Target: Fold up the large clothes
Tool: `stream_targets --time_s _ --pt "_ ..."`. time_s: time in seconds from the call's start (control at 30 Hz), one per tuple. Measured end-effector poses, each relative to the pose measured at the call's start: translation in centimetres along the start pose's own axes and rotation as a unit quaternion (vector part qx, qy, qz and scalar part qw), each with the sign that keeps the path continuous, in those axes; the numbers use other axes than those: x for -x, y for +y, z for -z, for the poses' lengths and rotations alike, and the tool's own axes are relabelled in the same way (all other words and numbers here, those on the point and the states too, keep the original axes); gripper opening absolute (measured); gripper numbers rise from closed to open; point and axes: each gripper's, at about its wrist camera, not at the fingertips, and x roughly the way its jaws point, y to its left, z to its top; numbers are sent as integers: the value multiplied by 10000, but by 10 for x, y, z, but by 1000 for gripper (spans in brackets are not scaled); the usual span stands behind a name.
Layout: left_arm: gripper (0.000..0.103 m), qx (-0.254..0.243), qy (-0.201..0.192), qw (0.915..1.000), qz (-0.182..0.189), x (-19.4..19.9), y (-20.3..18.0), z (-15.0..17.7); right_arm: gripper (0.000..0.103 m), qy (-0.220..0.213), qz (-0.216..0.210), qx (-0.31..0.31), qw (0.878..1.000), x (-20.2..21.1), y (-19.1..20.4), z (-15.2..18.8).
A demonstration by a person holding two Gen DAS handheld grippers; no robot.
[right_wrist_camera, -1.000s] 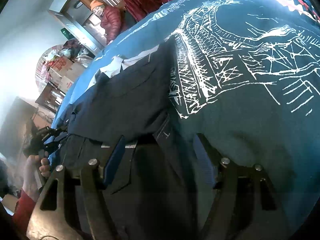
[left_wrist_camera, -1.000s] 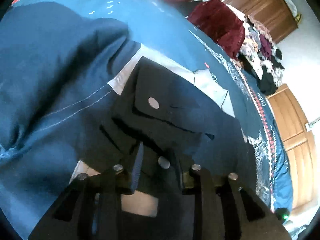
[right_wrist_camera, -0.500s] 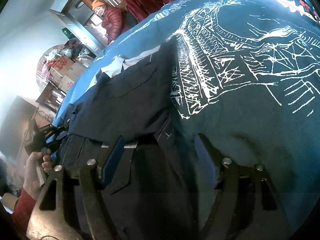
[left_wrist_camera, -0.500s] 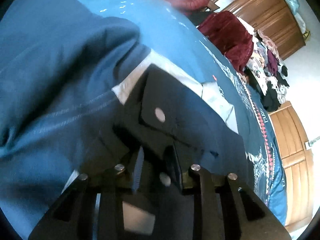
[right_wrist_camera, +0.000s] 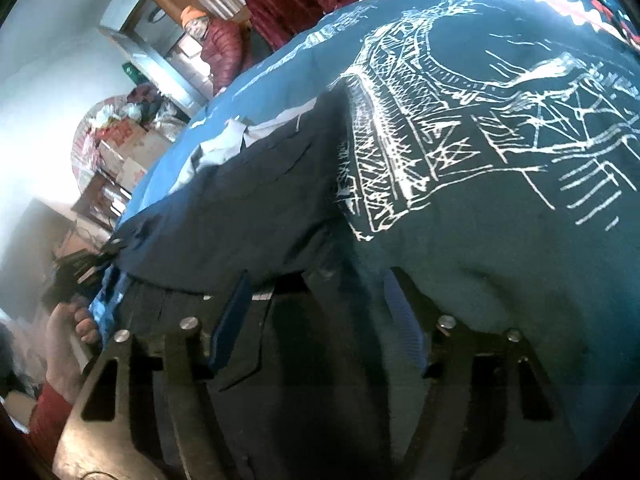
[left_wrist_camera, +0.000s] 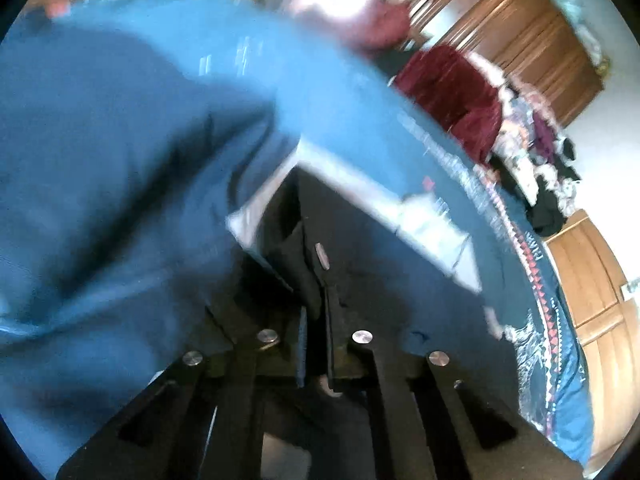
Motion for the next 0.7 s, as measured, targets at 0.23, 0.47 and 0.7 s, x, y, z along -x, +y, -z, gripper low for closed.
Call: stream_targets --time_s 0.23,0.47,0.7 --pt "11 201 744 9964 -342 -34 43 8 66 -16 191 59 9998 9 9 -3" --pt "27 332 758 9965 -101 -7 56 2 60 -224 400 549 9974 9 40 -35" --pt "28 449 441 9978 -210 50 123 -24 15 478 1246 135 9910 -53 5 -71"
